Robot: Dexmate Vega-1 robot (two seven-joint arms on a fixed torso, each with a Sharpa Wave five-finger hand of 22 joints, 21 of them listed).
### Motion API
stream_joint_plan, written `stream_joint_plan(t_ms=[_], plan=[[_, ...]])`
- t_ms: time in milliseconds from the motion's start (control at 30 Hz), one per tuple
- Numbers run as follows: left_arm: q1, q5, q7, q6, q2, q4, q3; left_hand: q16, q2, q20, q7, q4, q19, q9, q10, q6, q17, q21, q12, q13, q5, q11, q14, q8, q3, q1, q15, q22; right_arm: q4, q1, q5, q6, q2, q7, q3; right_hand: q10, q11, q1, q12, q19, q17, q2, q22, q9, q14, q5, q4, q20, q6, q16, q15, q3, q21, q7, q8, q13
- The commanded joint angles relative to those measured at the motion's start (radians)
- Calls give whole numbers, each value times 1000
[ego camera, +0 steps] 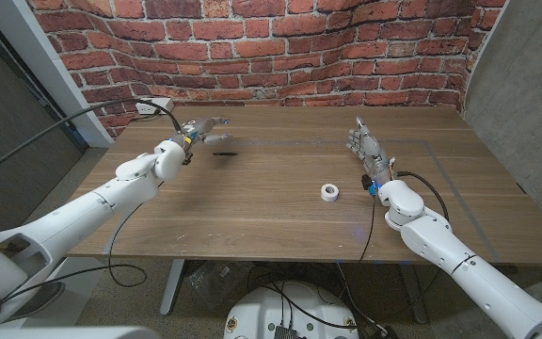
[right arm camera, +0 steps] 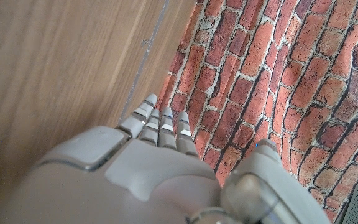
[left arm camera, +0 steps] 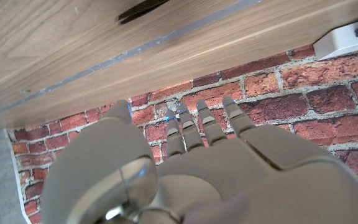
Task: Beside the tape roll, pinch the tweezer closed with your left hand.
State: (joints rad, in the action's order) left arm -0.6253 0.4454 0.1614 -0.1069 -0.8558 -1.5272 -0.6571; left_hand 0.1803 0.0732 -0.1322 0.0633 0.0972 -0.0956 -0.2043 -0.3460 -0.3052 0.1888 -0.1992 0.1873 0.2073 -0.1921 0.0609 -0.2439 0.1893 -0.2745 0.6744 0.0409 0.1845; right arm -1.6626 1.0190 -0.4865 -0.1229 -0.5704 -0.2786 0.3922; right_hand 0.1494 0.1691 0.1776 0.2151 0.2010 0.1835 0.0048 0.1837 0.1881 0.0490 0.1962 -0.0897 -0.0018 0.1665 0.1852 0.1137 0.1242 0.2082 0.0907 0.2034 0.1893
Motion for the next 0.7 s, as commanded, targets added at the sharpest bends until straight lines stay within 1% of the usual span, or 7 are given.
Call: stream_joint_plan(t_ms=[33, 67, 200, 400, 433, 600, 700], plan=[[-109, -214, 3, 48, -14, -119, 137, 10, -4, -7, -10, 23, 3, -1, -11, -31, 4, -6, 13, 4, 1, -9, -5, 17, 10, -31, -9, 5, -29, 13, 44, -24, -15, -22, -8, 14, -1, 0, 8, 1, 3, 10, 2, 6, 11, -2, -2, 0, 10, 5, 1, -1, 0, -2, 0, 1], [-116, -237, -5, 59, -17, -125, 148, 11, -4, -7, -12, 26, 2, 0, -14, -34, 4, -6, 15, 4, 1, -14, -6, 18, 12, -36, -10, 5, -35, 14, 55, -28, -21, -24, -8, 17, -3, 0, 9, 2, 3, 10, 2, 6, 14, -2, -2, -1, 16, 5, 0, -1, 0, 0, 1, 1], [-156, -336, -14, 111, -22, -145, 200, 13, -4, -8, -15, 32, -2, 1, -15, -41, 4, -9, 17, 3, 0, -20, -9, 20, 18, -47, -14, 5, -42, 19, 63, -52, -23, -19, -15, 22, -5, -2, 11, 4, 3, 10, 2, 6, 17, -2, -2, -4, 22, 6, -4, -2, 1, 2, 3, 1], [-223, -454, -1, 174, -15, -176, 266, 13, -5, -10, -24, 38, 3, 2, -15, -47, 4, -8, 18, 3, -1, -34, -8, 21, 24, -61, -24, 5, -60, 33, 71, -70, -28, -19, -25, 24, -5, -3, 11, 4, 3, 8, 2, 6, 19, -2, -2, -4, 23, 6, -4, -4, 1, 2, 3, 1], [-233, -475, -4, 176, -14, -184, 275, 13, -5, -9, -25, 40, 3, 2, -13, -48, 4, -8, 17, 3, -1, -41, -8, 21, 26, -64, -26, 5, -63, 35, 72, -71, -28, -20, -27, 24, -5, -3, 11, 4, 3, 8, 2, 6, 19, -2, -2, -4, 24, 6, -4, -4, 1, 3, 4, 1], [-273, -543, -2, 219, 1, -201, 305, 13, -6, -15, -33, 43, 6, 3, -13, -43, 4, -8, 18, 3, -1, -44, -6, 18, 30, -73, -36, 5, -75, 38, 85, -76, -32, -22, -33, 26, -5, -4, 11, 6, 3, 7, 2, 6, 21, -2, -2, -4, 26, 6, -4, -5, 1, 2, 4, 0], [-290, -589, -9, 262, 18, -195, 318, 12, -7, -17, -37, 46, 7, 4, -10, -33, 4, -8, 18, 3, -1, -48, -3, 14, 35, -81, -41, 6, -81, 33, 87, -73, -35, -15, -34, 29, -7, -5, 12, 6, 3, 7, 2, 5, 21, -2, -2, -4, 27, 5, -4, -5, 2, 2, 4, 0]])
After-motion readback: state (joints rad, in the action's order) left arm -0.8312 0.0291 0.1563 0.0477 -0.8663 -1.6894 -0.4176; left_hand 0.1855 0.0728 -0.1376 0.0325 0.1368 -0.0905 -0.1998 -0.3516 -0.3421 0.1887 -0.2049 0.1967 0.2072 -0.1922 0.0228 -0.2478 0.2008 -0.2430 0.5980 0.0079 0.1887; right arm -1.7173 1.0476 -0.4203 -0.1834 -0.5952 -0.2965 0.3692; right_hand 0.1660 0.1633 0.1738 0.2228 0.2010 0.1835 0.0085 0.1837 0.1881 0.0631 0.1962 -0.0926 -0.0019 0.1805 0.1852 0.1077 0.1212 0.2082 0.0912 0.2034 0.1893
